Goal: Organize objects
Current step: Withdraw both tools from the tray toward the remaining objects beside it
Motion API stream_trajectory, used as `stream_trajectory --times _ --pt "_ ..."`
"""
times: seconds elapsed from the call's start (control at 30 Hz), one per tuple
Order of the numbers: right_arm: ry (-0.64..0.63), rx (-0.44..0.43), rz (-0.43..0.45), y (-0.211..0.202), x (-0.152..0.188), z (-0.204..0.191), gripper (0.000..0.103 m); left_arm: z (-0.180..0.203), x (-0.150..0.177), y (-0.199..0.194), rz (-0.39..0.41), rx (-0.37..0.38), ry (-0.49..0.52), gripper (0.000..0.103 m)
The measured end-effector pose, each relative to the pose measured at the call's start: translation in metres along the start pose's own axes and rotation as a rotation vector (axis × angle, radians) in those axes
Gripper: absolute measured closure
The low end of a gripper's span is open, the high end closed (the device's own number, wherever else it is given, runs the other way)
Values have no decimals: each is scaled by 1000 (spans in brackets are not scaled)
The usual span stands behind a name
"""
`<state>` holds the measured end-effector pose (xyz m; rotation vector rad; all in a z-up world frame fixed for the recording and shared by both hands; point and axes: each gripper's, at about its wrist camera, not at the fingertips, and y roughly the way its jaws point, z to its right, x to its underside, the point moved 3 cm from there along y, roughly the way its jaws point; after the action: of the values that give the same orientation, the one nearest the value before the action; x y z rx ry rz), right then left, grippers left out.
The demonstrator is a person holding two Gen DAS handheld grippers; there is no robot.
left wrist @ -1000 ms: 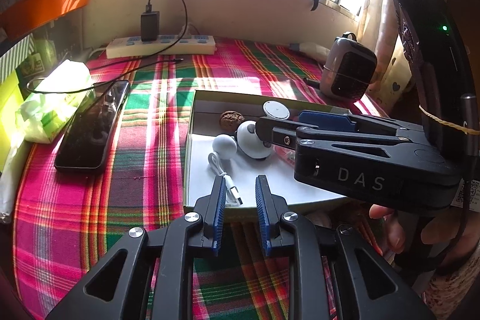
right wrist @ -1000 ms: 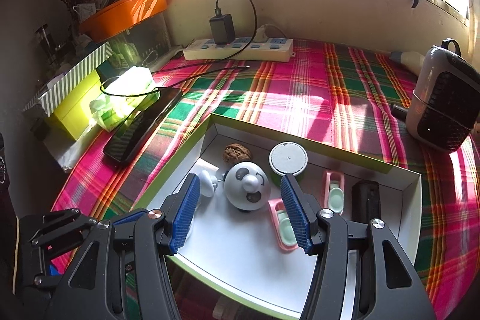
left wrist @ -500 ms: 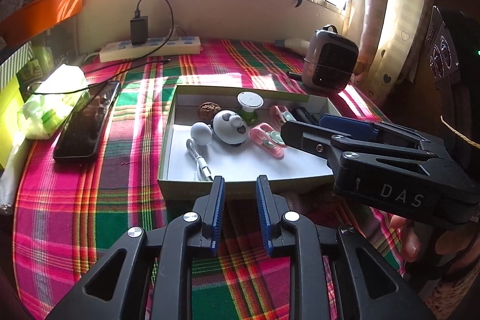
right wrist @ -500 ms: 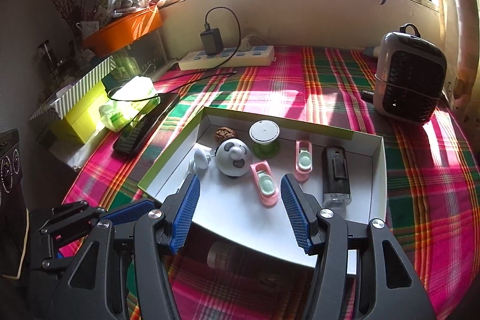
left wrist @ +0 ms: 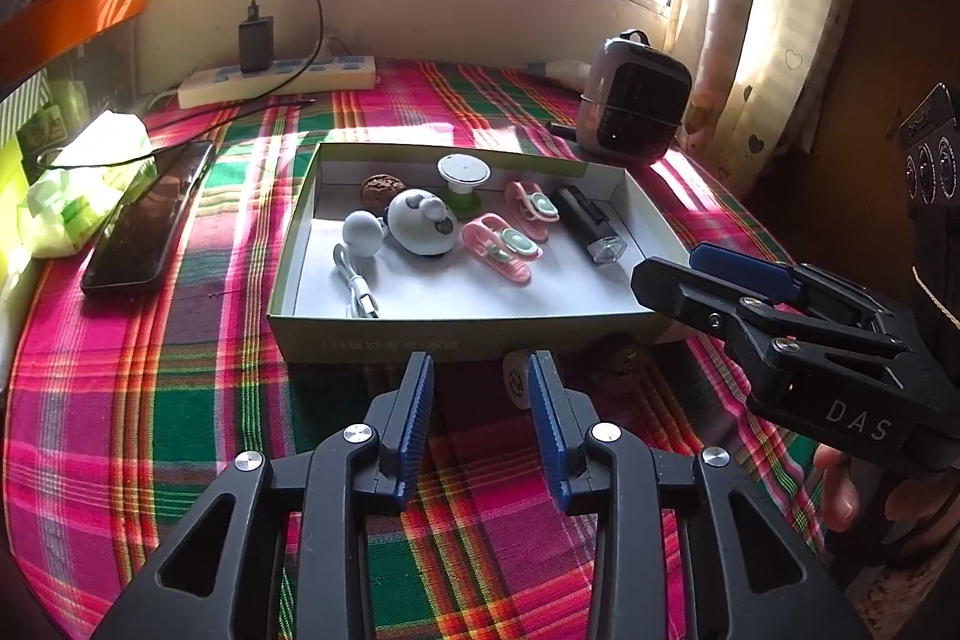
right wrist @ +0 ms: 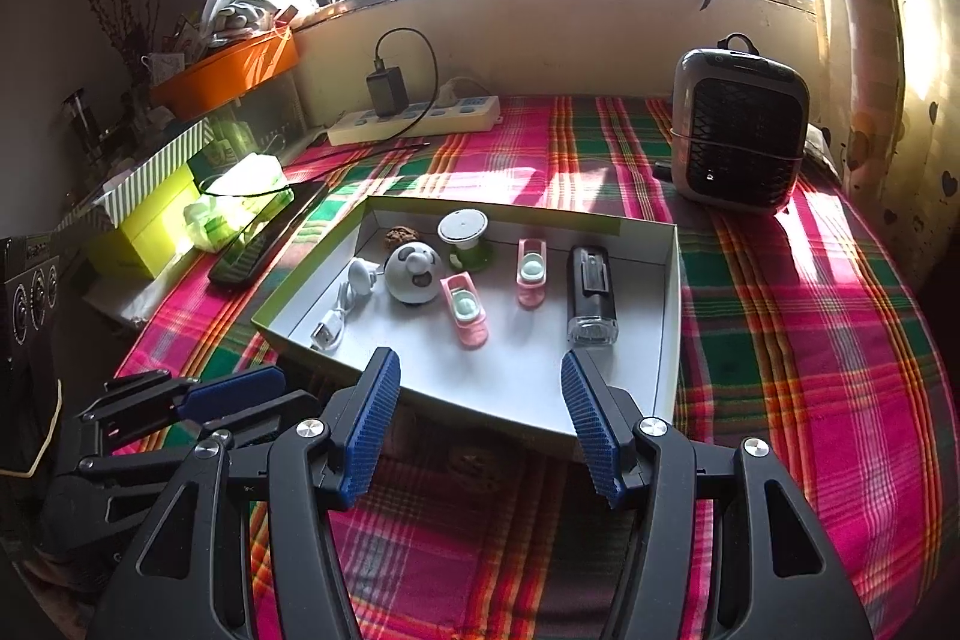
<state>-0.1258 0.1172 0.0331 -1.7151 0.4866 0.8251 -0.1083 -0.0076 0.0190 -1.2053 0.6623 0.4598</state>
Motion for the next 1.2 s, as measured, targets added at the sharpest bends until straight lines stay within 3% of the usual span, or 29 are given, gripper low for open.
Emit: stream_trajectory --times 0.43,1.2 --pt "27 30 -5 -10 24 19 46 21 6 20 -48 36 32 65" --pt "65 20 -48 0 38 32 46 19 4 47 -88 -18 24 68"
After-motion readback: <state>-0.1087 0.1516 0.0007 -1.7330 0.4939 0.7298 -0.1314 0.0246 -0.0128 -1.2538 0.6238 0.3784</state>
